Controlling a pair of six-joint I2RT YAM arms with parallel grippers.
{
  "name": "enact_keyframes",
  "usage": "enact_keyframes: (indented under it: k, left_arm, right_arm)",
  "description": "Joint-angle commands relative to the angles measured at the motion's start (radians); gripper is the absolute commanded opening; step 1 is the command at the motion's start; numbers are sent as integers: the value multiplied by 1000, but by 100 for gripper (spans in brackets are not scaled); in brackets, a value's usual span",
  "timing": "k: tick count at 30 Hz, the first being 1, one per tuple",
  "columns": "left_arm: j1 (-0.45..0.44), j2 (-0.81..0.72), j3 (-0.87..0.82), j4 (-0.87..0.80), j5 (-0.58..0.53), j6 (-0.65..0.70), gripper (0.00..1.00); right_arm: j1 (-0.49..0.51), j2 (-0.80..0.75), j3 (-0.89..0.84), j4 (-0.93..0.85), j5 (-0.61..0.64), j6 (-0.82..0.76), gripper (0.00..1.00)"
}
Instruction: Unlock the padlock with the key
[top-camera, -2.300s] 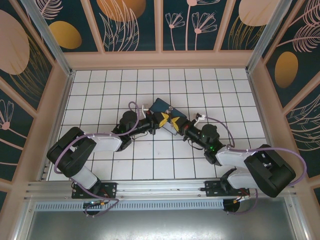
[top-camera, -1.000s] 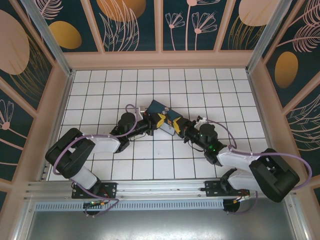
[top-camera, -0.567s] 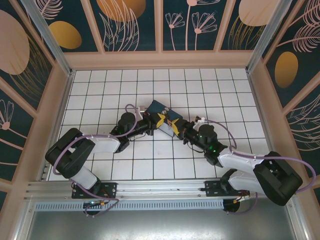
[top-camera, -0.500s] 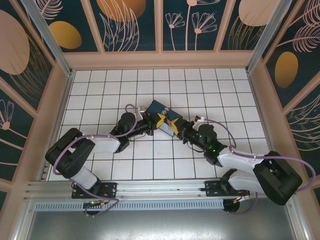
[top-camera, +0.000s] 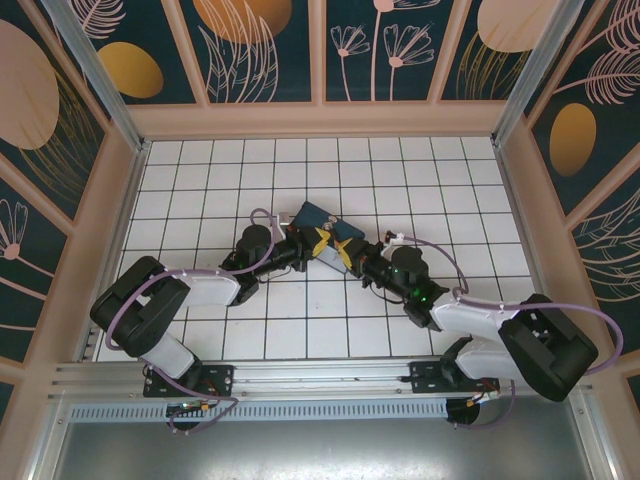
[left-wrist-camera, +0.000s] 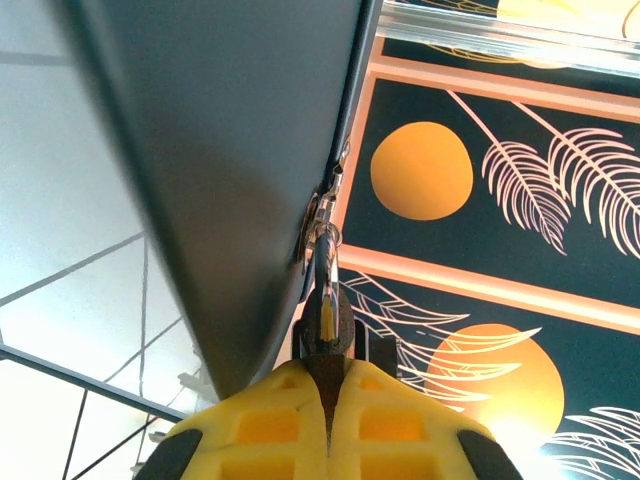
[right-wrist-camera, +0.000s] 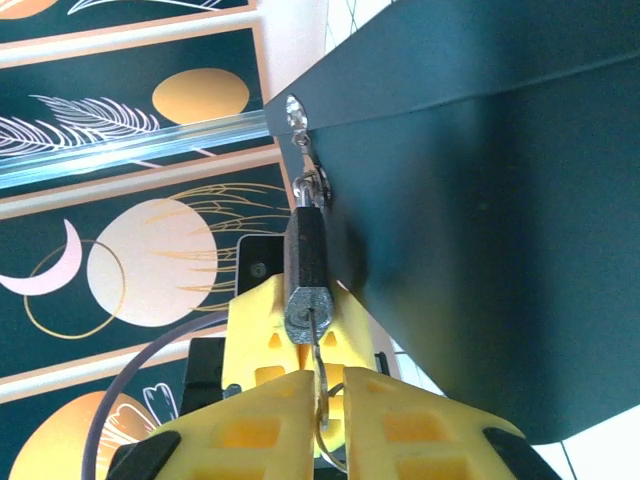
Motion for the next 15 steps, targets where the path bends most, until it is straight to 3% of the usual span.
enact_keyframes:
  k: [1,8,15]
  left_arm:
    - [6,-42,9,81,-11,20,0]
    - [6,-41,18,96,24,15,0]
    - [-2,-59,29,81,67,33,0]
  right_arm:
    - [12,14,27,56,9,-1,12]
    - [9,36,14,103,24,26,0]
    - [-5,74,-2,212,48,52,0]
